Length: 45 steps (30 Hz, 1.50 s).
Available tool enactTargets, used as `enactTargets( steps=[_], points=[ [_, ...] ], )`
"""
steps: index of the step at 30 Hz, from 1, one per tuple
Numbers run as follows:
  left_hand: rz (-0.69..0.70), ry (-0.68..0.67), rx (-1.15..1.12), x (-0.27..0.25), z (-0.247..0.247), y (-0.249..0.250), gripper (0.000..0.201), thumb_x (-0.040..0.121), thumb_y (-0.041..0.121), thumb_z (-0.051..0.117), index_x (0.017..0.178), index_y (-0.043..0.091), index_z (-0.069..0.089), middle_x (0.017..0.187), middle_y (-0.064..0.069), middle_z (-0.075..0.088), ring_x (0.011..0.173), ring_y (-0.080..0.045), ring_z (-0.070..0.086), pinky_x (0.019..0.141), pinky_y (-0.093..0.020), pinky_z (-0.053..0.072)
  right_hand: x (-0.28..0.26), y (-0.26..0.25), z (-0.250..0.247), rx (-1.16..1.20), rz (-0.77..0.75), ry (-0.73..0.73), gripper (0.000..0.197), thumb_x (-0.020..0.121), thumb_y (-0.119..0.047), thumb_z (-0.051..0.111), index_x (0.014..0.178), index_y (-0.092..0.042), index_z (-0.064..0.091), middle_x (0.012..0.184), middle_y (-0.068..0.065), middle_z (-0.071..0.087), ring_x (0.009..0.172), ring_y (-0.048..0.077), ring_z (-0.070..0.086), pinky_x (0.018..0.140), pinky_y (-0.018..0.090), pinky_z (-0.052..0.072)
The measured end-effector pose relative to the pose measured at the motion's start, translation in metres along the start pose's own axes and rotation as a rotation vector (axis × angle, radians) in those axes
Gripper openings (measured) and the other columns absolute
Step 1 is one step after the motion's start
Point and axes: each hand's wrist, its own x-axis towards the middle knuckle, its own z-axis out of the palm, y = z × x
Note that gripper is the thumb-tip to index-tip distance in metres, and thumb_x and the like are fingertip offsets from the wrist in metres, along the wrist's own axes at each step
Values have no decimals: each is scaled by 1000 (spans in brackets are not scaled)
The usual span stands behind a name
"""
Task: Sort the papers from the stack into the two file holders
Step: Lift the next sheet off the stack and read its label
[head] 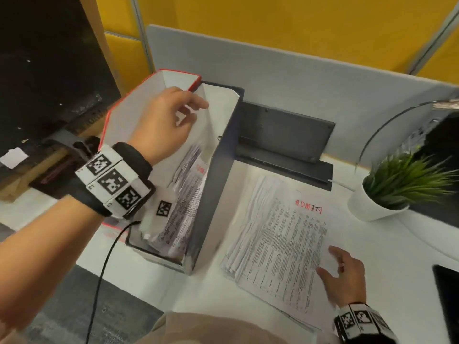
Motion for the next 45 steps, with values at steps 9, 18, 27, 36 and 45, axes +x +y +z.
enactTargets(
  steps=[9, 18, 27, 36, 45],
  points=[
    [-123, -477, -96, -59, 160, 61, 23, 89, 17, 54, 111, 21, 61, 95, 6, 63, 84, -13, 58, 81, -28, 48, 0, -5, -3, 16, 46, -58, 59, 75, -9, 75, 128, -16, 51, 117, 12, 45, 105, 28, 51, 98, 37, 44],
    [-609, -567, -10, -86, 231, 27, 31, 85, 30, 66, 93, 1, 58, 90, -17, 62, 81, -29, 61, 61, -29, 45, -4, -4, -2, -27, 25, -95, 59, 77, -10, 73, 130, -16, 49, 126, 9, 46, 114, 26, 48, 103, 38, 40],
    [-450, -518, 68, -89, 235, 22, 38, 91, 19, 56, 57, 11, 43, 58, -2, 45, 54, -19, 45, 52, -27, 41, 1, -15, 5, 128, 96, -164, 72, 77, 12, 63, 137, -17, 36, 107, 2, 43, 91, 16, 48, 79, 10, 44],
    [-364, -268, -442, -106, 217, 28, 22, 92, 3, 51, 105, 9, 68, 92, 3, 65, 80, -6, 59, 71, -10, 45, 8, -17, -9, 446, 285, -70, 95, 69, -1, 78, 141, -27, 22, 83, 2, 49, 66, 12, 54, 63, 18, 47],
    [-758, -341, -727, -86, 214, 22, 32, 90, 2, 37, 76, 6, 65, 88, -14, 64, 82, -26, 58, 74, -32, 47, 9, -14, -13, 738, 316, -27, 26, 79, 19, 56, 66, -4, 56, 61, 6, 56, 50, 8, 55, 42, 11, 43]
  ],
)
